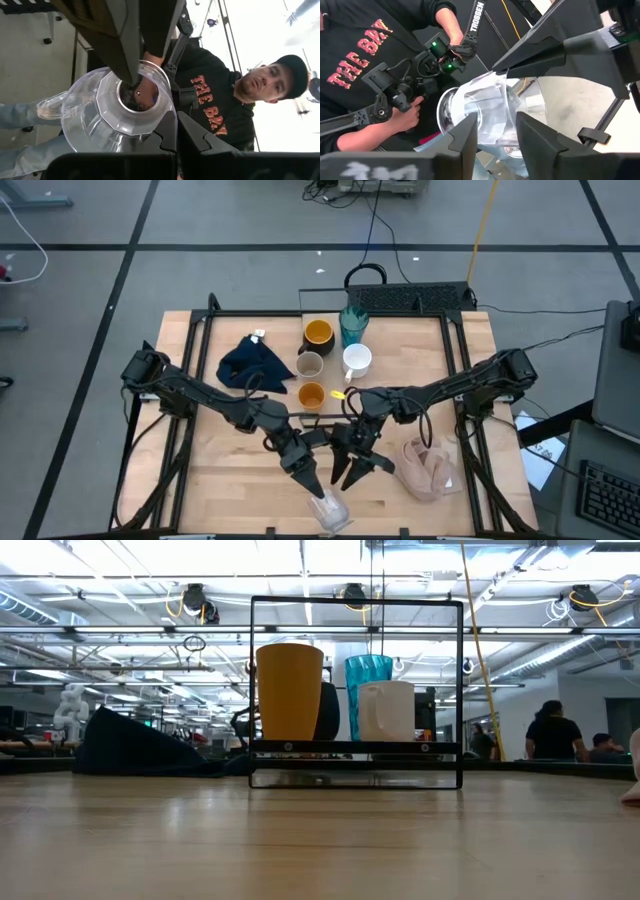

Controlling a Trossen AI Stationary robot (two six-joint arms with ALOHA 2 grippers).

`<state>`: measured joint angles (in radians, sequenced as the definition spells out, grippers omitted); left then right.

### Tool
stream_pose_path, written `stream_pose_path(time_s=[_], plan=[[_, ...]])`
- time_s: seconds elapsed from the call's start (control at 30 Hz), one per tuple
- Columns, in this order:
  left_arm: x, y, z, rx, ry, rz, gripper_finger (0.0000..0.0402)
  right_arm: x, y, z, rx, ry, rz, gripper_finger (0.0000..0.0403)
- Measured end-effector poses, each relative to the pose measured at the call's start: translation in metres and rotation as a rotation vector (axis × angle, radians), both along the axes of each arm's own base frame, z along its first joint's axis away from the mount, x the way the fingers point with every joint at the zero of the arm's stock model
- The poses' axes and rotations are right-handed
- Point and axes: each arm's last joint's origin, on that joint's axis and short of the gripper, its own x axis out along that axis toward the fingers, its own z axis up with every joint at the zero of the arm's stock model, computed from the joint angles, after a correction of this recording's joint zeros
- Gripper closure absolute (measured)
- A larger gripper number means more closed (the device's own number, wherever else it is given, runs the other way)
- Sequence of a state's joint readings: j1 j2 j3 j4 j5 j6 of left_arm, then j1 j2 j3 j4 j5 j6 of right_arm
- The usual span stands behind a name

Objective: Stack small to large cups/mugs on shelf
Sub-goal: Put the transparent mug on the shelf

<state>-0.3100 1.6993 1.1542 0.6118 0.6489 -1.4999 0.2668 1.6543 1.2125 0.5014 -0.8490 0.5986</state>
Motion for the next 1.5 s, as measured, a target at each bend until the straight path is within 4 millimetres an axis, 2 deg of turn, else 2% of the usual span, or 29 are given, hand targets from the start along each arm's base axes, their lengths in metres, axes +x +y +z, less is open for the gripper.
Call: stream_pose_path(time_s=[0.37, 1.0, 1.5], plan=[[0.000, -0.001, -0.002, 0.007, 0.023, 0.019, 0.0401, 0.000, 0.001, 0.000, 0.025, 0.049, 0.009, 0.0314], [0.000, -0.003, -0.001, -0.010, 0.024, 0.113, 0.0401, -0.003, 0.004, -0.004, 0.025, 0.064, 0.022, 0.0314], [0.002, 0.001, 0.001, -0.030, 0.030, 0.175, 0.0401, -0.009, 0.016, -0.003, 0.027, 0.072, 0.095, 0.0315]])
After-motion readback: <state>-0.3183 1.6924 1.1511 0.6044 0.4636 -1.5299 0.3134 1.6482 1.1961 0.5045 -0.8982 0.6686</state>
